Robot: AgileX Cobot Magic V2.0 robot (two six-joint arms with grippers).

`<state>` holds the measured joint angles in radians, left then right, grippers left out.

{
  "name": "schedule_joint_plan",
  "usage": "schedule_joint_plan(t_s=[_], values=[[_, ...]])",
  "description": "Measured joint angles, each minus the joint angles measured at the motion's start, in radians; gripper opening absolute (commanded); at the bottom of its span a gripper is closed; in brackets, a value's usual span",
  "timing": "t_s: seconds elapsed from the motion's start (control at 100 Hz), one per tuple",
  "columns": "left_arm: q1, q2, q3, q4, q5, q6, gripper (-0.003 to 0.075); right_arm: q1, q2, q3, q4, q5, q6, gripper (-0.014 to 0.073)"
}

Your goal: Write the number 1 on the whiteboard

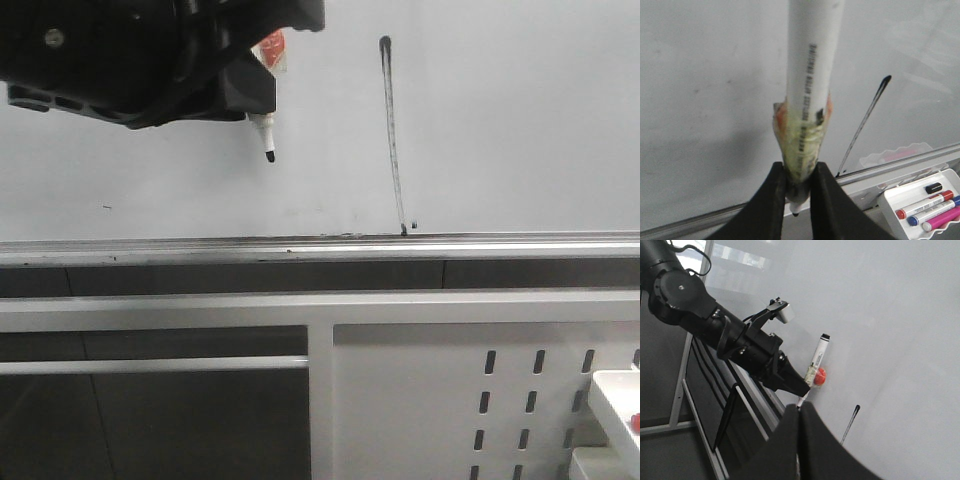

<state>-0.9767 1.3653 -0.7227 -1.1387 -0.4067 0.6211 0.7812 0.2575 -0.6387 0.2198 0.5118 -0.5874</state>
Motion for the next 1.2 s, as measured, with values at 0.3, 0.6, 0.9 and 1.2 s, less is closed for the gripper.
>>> schedule_joint_plan(t_s=[0.3,0.6,0.9,1.2], values=[[0.022,0.103,-0.098,0.005,0.049,-0.002,-0.002,0.0,0.0,0.019,0.0,-0.005,0.027,-0.0067],[0.025,0.131,-0.11,0.001,0.067,-0.002,-0.002,0.0,0.0,0.019,0.0,-0.005,0.031,-0.0067],[0.091,0.131,-0.114,-0.056,0.199,-0.002,-0.002,0.0,0.0,0.019,0.0,-0.005,0.031,-0.0067],[0.199,0.135,-0.16,-0.058,0.423,-0.002,-0.002,0.0,0.0,0.021,0.0,-0.007,0.031,-0.0067]])
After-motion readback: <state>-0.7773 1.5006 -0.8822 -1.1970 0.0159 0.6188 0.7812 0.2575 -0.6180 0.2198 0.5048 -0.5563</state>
